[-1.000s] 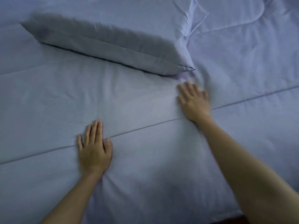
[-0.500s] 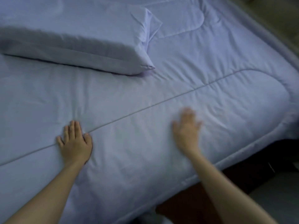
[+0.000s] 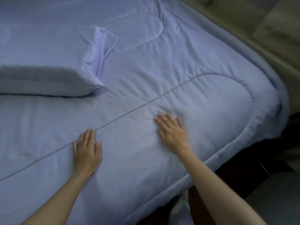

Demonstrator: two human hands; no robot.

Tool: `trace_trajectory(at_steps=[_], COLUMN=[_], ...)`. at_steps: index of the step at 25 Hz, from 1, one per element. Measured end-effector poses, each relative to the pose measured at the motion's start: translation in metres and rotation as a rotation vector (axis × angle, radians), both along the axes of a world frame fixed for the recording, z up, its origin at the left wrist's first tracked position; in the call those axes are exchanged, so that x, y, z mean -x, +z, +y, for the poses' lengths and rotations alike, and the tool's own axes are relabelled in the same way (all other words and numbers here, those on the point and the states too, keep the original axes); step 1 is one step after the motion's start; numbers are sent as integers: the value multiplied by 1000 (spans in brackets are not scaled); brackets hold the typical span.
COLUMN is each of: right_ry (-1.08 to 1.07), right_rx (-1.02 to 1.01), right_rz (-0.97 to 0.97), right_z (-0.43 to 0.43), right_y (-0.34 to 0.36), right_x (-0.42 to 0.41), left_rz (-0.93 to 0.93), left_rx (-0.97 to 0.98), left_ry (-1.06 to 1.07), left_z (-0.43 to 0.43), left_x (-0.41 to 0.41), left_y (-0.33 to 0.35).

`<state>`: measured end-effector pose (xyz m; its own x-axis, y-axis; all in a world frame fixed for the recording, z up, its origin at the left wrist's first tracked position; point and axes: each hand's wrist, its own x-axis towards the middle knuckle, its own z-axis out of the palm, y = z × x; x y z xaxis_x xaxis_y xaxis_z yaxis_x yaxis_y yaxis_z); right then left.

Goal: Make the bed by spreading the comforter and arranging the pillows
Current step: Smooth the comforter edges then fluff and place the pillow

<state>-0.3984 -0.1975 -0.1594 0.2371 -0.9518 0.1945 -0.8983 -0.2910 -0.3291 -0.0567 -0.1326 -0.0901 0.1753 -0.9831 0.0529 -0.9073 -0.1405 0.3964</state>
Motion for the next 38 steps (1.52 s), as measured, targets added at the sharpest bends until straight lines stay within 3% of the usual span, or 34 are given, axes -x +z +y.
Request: trace_trajectory(at_steps=[3,7,10,12,14,16,19,21,24,28,34,38], right_ry=[-157,-440,-952,-1079,-819,-282,524,651,322,-235,-841,-1150], right_rx=[-96,-180,-257,-219,-239,-297,-443,-402,-357,-357,-429,-504], right_rz=[-14,14,-153,-251,-289,-227,81,243,139,65,-27,-124], right_z=[-36,-53,-95,-146,-195,-220,-202,-215,-268,-297,-202,-157], right_y=[6,12,37,47,48,44,49,43,35,47,69,50], right_x=[142,307,346,306,217,96,-45,-59,11,192,370,434], left_rz=[-16,-69,-103,-91,-63,-64,-93,-115,-106,-99,-94,-83], left_rx=[-15,-133,-119,-84,-86,-91,-67,-32,10,39,86,-50], left_ry=[-49,81,115,183,356,435,400,401,421,409,420,393], left_z=[-45,-102,-113,-109,-107,-108,-111,-110,-109,-110,-109,-112], left_x=[97,159,154,156,160,157,151,155,162,170,177,163], left_y=[-9,-19,-19,-13,-8,-9,-12,-12,-4,3,12,7])
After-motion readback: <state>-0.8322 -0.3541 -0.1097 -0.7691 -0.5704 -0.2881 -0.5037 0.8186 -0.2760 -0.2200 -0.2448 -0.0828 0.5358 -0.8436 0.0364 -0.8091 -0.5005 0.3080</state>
